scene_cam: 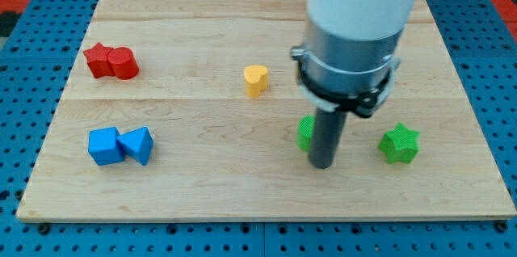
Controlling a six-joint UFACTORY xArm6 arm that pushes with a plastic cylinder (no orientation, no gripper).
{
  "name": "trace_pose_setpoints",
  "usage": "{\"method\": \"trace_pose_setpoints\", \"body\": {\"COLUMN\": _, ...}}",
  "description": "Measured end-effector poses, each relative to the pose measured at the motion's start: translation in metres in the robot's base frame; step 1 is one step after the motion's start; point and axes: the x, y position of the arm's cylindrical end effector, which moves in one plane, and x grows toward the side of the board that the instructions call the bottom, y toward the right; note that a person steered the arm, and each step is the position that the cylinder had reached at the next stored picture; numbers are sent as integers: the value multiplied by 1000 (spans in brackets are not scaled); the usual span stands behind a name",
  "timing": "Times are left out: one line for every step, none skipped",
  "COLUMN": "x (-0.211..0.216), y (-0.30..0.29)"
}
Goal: Push the yellow heart diagonal to the top left of the green circle
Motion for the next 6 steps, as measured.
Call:
{"method": "trace_pose_setpoints", "body": {"x": -51, "y": -20}}
{"method": "trace_pose_setpoints", "body": {"x": -54, "y": -45}}
{"method": "trace_pose_setpoints", "body": {"x": -18, "y": -5}}
{"method": "trace_pose_setpoints", "body": {"x": -68, "y": -5}}
{"method": "trace_pose_setpoints", "body": {"x": -127, "y": -10}}
{"method": "trace_pose_setpoints", "body": {"x": -129, "y": -81}}
